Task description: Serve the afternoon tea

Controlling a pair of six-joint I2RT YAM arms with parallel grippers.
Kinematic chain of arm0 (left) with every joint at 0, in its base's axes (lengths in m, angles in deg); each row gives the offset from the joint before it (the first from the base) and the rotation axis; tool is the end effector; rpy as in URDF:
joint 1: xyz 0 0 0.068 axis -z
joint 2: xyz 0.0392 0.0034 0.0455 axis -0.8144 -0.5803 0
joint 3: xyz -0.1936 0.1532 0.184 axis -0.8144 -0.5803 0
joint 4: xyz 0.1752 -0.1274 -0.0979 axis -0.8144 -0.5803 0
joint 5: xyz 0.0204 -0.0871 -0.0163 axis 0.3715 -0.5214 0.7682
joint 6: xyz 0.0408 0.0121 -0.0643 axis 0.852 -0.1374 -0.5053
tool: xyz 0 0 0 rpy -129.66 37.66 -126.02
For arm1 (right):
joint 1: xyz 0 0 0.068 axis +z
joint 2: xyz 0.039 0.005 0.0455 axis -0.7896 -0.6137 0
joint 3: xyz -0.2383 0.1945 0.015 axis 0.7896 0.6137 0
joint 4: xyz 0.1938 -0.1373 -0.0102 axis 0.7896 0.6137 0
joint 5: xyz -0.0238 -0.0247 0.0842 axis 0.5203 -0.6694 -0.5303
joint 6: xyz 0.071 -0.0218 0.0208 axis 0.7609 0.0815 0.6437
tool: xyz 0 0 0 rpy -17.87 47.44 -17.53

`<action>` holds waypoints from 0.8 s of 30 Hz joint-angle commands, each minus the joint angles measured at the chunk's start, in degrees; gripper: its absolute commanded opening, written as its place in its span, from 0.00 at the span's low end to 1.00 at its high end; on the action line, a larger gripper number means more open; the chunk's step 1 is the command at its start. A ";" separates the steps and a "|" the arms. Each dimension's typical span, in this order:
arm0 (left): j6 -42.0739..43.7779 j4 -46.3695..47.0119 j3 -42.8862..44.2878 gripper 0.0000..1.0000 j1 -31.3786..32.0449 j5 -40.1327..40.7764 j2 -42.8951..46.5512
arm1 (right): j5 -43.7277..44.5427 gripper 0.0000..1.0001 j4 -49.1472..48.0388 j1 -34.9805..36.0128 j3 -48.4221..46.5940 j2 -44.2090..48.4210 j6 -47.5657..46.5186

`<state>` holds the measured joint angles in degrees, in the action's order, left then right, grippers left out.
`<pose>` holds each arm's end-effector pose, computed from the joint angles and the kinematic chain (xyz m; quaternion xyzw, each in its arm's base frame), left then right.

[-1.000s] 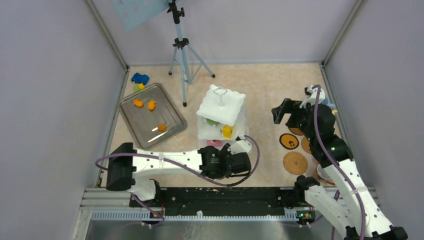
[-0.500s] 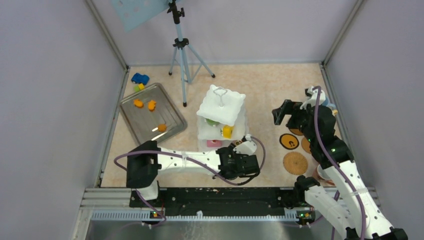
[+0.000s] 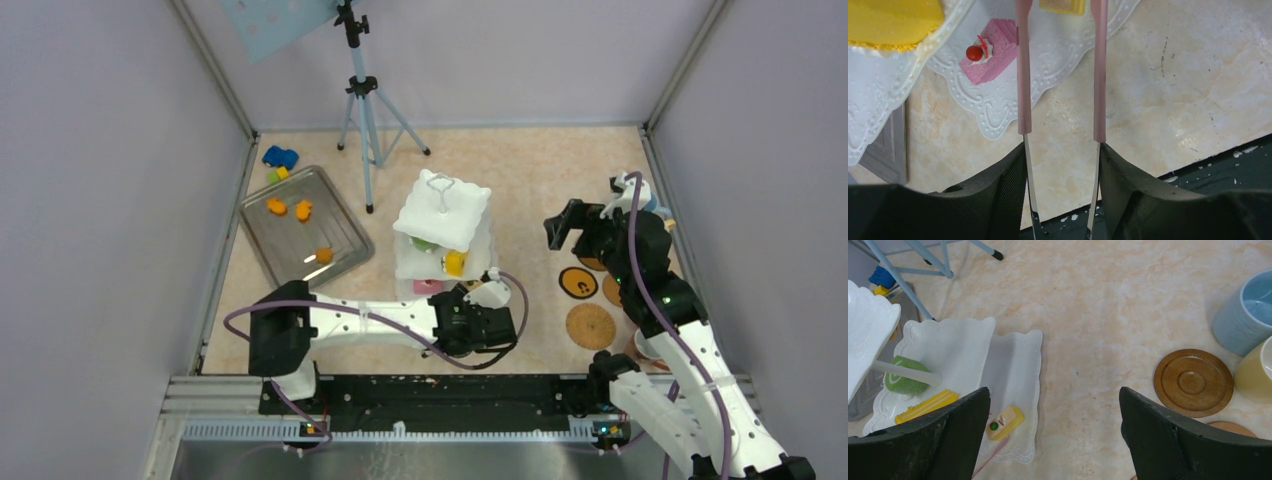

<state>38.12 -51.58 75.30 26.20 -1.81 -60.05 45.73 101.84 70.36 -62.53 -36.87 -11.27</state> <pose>0.0889 -0.3050 0.2470 0.3407 0.8811 0.0694 0.3207 0.1262 0.0352 0.3511 0.0327 0.8090 0.1532 0.5665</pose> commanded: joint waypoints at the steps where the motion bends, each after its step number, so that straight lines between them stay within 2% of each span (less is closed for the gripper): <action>1: 0.96 -1.95 -0.47 0.54 -0.08 -2.59 5.99 | 0.80 0.99 -1.45 0.44 -0.11 0.72 -0.45; 4: 0.94 -3.03 -3.41 0.49 -0.05 -4.22 11.05 | 1.01 0.99 -1.80 0.46 0.29 0.87 -0.70; 8: 1.49 -2.47 -8.91 0.50 -0.07 -4.65 19.03 | 0.99 0.99 -2.71 0.50 1.33 0.39 -0.91; 17: -7.90 -10.17 -15.23 0.50 -1.41 -3.78 25.63 | 0.72 0.99 -3.24 0.48 1.32 0.35 -0.77; 24: -8.73 -10.56 -16.68 0.50 -12.76 -6.64 31.80 | 1.70 0.99 -2.69 0.43 0.78 0.15 -2.01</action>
<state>31.15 -61.42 59.58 18.39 -7.67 -33.45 46.36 100.77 70.36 -60.80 -36.95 -11.88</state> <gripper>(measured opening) 0.503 0.985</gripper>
